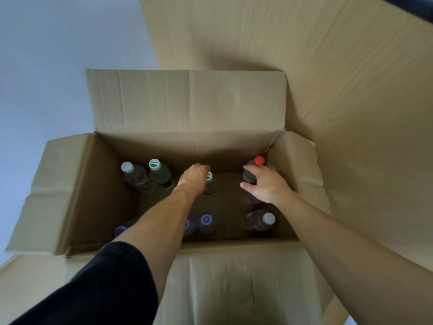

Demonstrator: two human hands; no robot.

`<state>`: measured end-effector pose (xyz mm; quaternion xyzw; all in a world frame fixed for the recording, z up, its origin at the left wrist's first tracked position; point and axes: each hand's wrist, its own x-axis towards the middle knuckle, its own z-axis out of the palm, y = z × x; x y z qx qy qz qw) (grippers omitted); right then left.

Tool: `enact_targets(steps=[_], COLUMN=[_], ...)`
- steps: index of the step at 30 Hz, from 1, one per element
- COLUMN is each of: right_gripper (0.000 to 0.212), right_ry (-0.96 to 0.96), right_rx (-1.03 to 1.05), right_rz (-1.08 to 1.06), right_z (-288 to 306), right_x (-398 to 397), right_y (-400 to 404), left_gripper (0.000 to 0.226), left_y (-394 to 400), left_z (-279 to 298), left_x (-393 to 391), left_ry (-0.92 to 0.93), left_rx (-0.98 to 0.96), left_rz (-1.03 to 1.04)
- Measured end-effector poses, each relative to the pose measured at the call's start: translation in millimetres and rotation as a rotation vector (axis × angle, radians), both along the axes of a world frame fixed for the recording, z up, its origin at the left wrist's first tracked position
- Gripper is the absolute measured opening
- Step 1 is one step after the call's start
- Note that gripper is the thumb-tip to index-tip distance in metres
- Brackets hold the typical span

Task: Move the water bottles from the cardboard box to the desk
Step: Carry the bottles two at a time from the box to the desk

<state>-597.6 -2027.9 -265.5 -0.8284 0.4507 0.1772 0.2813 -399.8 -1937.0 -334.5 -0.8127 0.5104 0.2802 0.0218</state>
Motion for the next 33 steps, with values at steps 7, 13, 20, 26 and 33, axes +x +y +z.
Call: enact_targets(steps=[7, 13, 20, 26, 33], right_gripper=[0.065, 0.066, 0.067, 0.067, 0.074], right_ry=[0.029, 0.039, 0.051, 0.055, 0.063], right_rx=[0.004, 0.020, 0.028, 0.051, 0.116], right_rz=[0.023, 0.052, 0.082, 0.084, 0.069], right_z=[-8, -13, -15, -23, -51], right_x=[11, 20, 23, 29, 42], right_y=[3, 9, 14, 12, 12], left_gripper=[0.047, 0.046, 0.045, 0.039, 0.033], left_y=[34, 69, 66, 62, 53], left_z=[12, 21, 4, 2, -13], left_x=[27, 82, 88, 63, 39], left_ry=[-0.216, -0.551, -0.121, -0.079, 0.035], left_rx=[-0.215, -0.089, -0.096, -0.155, -0.207], left_rz=[0.049, 0.027, 0.216, 0.112, 0.157])
